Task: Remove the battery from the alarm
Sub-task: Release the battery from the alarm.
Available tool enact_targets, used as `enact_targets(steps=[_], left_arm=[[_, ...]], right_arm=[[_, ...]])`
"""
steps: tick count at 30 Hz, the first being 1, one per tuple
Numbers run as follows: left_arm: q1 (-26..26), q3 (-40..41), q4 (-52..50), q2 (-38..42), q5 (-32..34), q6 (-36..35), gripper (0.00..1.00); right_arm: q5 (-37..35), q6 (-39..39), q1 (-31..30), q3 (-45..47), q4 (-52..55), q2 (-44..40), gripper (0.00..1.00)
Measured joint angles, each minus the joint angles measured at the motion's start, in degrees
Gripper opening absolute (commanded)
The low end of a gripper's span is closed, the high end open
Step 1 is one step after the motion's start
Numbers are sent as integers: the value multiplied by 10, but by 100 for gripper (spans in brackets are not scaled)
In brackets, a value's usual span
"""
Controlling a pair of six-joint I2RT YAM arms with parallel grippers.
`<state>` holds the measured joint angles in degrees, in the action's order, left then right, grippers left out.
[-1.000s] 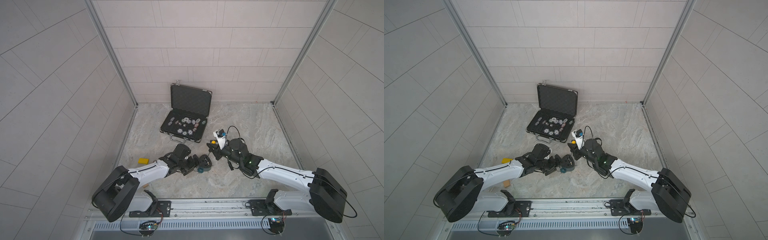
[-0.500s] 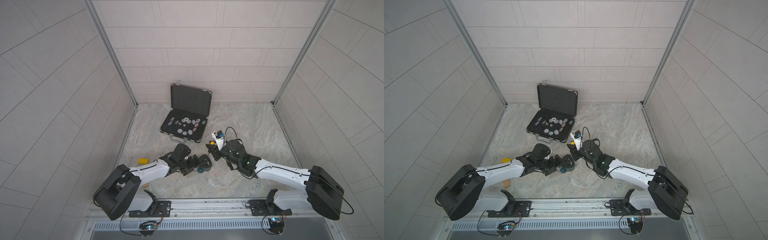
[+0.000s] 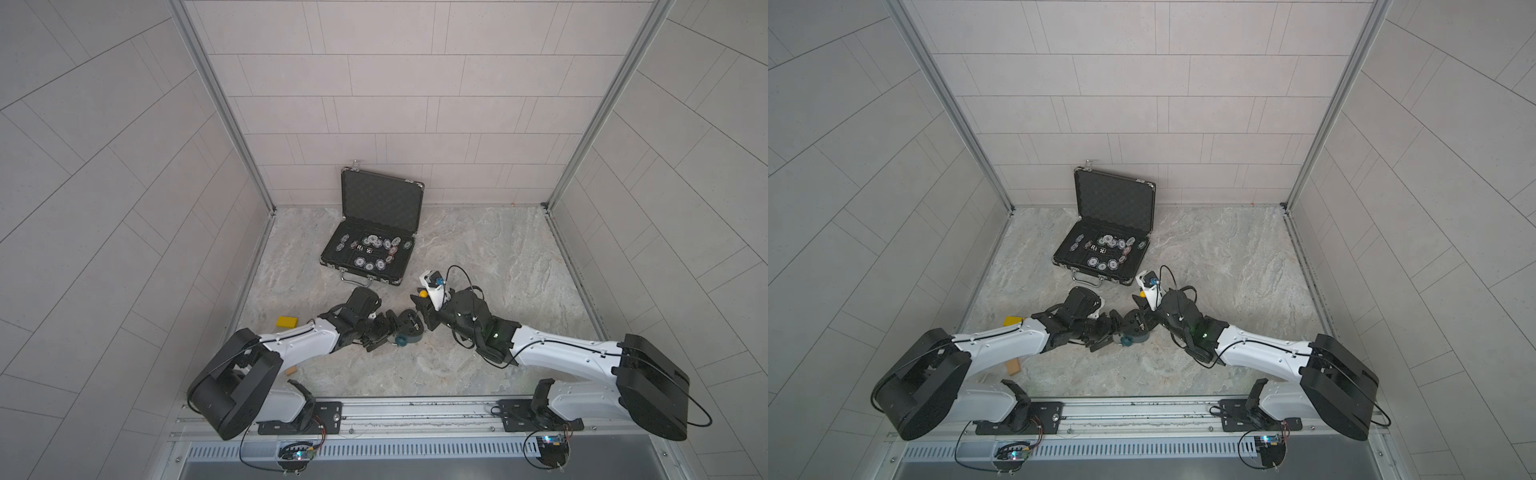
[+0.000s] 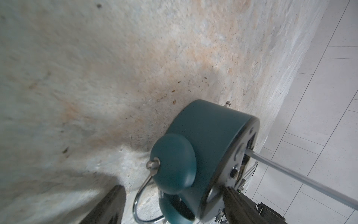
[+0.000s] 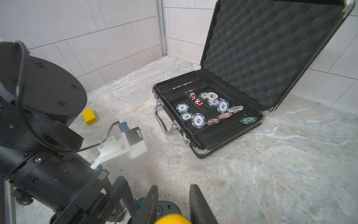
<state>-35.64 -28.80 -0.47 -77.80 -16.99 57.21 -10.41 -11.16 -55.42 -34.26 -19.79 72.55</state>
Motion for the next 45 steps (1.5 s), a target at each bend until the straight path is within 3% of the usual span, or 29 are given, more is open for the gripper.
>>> enact_targets(steps=[3,7,13,18,26,31,40,45], left_arm=[[0,0,0,0,-2,0,79],[0,0,0,0,-3,3,79],[1,3,2,0,-2,4,79],[4,4,2,1,1,4,78],[10,4,5,-2,-3,-2,76],[12,4,7,-4,-8,-5,76],[15,4,3,-4,-15,-9,75],[16,4,3,-4,-15,-11,75]], right_arm=[[-71,-45,-30,-17,30,12,0],[-173,-175,-49,-86,125,52,0],[-228,-307,-52,-89,166,50,0],[-200,-338,-26,-34,126,14,0],[-70,-429,79,25,57,3,0],[-57,-440,83,24,50,6,0],[-242,-327,-72,-118,199,73,0],[-202,-363,-28,-75,162,52,0]])
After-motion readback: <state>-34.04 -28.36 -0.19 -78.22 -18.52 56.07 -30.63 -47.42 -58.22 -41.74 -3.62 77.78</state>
